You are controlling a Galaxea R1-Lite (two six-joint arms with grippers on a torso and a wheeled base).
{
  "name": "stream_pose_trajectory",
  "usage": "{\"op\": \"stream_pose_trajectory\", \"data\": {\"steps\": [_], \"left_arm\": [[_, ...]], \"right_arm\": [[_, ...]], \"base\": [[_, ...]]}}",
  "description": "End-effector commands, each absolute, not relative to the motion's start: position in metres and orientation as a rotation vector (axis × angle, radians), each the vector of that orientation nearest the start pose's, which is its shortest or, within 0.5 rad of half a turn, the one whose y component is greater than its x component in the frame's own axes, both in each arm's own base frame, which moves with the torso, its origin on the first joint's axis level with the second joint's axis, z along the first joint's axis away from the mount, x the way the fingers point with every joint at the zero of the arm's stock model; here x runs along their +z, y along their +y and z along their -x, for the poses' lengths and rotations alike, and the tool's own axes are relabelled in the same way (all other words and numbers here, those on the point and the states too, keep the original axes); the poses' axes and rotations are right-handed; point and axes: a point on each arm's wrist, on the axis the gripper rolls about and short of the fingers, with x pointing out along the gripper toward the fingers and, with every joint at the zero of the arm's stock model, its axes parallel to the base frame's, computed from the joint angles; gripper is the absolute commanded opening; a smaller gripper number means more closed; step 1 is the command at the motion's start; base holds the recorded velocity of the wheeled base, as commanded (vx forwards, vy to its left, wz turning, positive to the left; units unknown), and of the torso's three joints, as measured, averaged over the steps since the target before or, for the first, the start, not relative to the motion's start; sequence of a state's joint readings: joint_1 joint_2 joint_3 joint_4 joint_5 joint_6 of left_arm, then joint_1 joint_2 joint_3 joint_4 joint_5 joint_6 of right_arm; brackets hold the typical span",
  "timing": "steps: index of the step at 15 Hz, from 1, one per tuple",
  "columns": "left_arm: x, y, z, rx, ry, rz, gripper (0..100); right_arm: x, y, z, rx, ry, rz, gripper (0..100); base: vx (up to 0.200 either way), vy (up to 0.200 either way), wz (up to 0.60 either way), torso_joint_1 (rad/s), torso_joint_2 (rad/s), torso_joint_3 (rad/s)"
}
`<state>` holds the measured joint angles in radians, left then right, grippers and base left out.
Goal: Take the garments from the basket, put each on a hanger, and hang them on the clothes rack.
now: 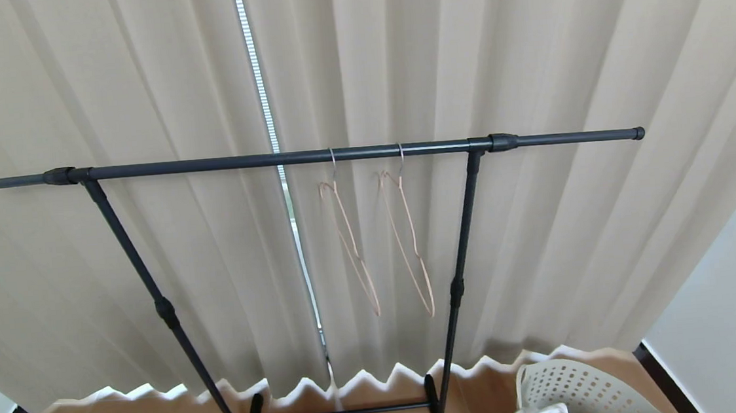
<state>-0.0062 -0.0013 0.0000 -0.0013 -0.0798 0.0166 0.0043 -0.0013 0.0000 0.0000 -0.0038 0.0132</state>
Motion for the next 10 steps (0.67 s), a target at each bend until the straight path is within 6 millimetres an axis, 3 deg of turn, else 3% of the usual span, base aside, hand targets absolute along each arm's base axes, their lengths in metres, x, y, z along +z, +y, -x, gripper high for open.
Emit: {"op": "stream_pose_trajectory", "data": {"steps": [1,10], "left_arm": [[0.0756,-0.0017,0.0229,-0.086,-0.002,-0.017,100],[0.0756,-0.0017,0.0229,-0.086,-0.002,-0.017,100]], "right_arm": [[0.0755,-0.0002,0.0228,0.002,0.0,-0.012,100],[0.0755,-0.0001,0.0228,0.003,0.0,-0.009,100]], "base": [[0.0,0.0,0.0,0.0,0.0,0.0],[0.0,0.0,0.0,0.0,0.0,0.0]]}}
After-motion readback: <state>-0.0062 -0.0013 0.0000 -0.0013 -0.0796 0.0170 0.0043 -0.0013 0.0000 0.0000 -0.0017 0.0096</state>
